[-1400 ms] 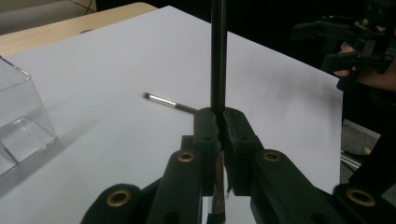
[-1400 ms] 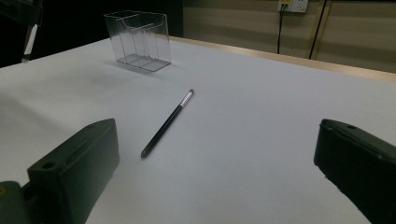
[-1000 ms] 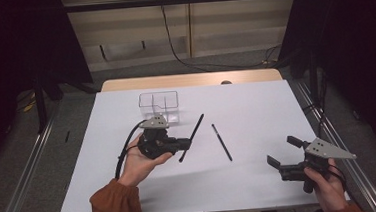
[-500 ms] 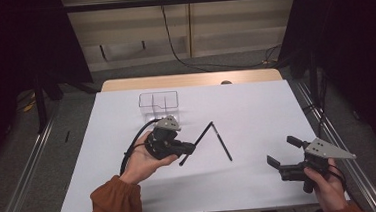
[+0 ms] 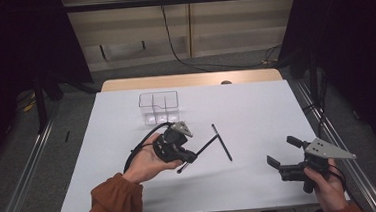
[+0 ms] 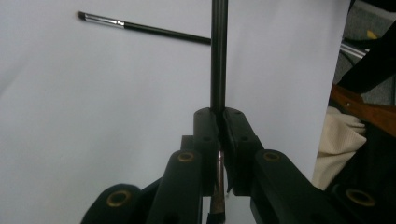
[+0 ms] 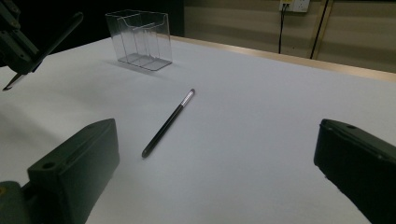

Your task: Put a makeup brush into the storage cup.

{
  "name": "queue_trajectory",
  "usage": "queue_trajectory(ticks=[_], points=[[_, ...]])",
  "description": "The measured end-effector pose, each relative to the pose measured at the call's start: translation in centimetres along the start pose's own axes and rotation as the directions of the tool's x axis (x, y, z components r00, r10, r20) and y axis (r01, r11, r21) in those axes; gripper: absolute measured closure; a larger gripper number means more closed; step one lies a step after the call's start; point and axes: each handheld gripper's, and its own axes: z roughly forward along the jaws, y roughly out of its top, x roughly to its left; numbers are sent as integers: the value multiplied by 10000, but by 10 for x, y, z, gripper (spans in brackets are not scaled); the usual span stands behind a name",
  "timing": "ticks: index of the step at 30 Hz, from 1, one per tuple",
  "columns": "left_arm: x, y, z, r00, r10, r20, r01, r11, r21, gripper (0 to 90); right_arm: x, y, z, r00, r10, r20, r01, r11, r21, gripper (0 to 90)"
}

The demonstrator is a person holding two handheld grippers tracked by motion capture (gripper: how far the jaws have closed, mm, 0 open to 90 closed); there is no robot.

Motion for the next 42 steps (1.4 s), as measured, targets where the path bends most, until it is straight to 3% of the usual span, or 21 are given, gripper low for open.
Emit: queue_trajectory(ticks=[1, 2, 5, 8, 9, 12, 14, 21, 26, 29, 31, 37, 39, 42], points=[[-1, 0, 1, 9999, -172, -2, 172, 9998, 56, 849, 0, 0, 0, 10000, 14, -6, -14, 10000, 4, 0], [-1, 1, 1, 9999, -60, 109, 56, 9996, 285, 849, 0, 0, 0, 10000, 15, -10, -15, 10000, 5, 0], [-3, 2, 0, 9997, -128, 213, 120, 9992, 381, 849, 0, 0, 0, 10000, 15, -13, -15, 10000, 9, 0], [-5, 5, -5, 9990, 366, 238, -383, 9963, 772, 849, 0, 0, 0, 10000, 4, -32, -4, 10000, 31, 0], [-5, 5, -6, 9990, 288, 333, -307, 9977, 605, 849, 0, 0, 0, 10000, -2, -41, 2, 10000, 24, 0], [-6, 7, -9, 9981, 410, 468, -444, 9963, 731, 849, 0, 0, 0, 10000, -3, -40, 3, 10000, 37, 0], [-5, 7, -8, 9975, 497, 501, -550, 9924, 1103, 848, 0, 0, 0, 10000, -18, -58, 18, 10000, 29, 0], [2, 5, -6, 9992, 10, 397, -66, 9901, 1404, 848, 0, 0, 0, 10000, 0, -76, 1, 10000, 49, 0], [8, 2, -6, 9992, -27, 404, -41, 9858, 1677, 849, 1, 0, 0, 9999, -8, -172, 9, 10000, 20, 0], [9, 0, -4, 9990, 41, 443, -126, 9814, 1916, 848, 1, 0, 1, 9998, -27, -217, 28, 10000, 12, 0], [11, -1, -1, 9989, 160, 433, -256, 9721, 2330, 849, 2, 0, 1, 9996, -97, -247, 98, 9999, 27, 0], [11, -4, 4, 9987, 67, 510, -185, 9720, 2343, 848, 3, 3, 1, 9990, -242, -377, 232, 9994, -261, 0], [11, -3, 2, 9976, 163, 680, -320, 9711, 2367, 848, 2, 9, 0, 9974, -265, -676, 227, 9982, -563, 0], [10, -3, 2, 9980, 195, 601, -331, 9717, 2339, 848, 3, 16, 1, 9962, -220, -839, 155, 9969, -771, 0]])
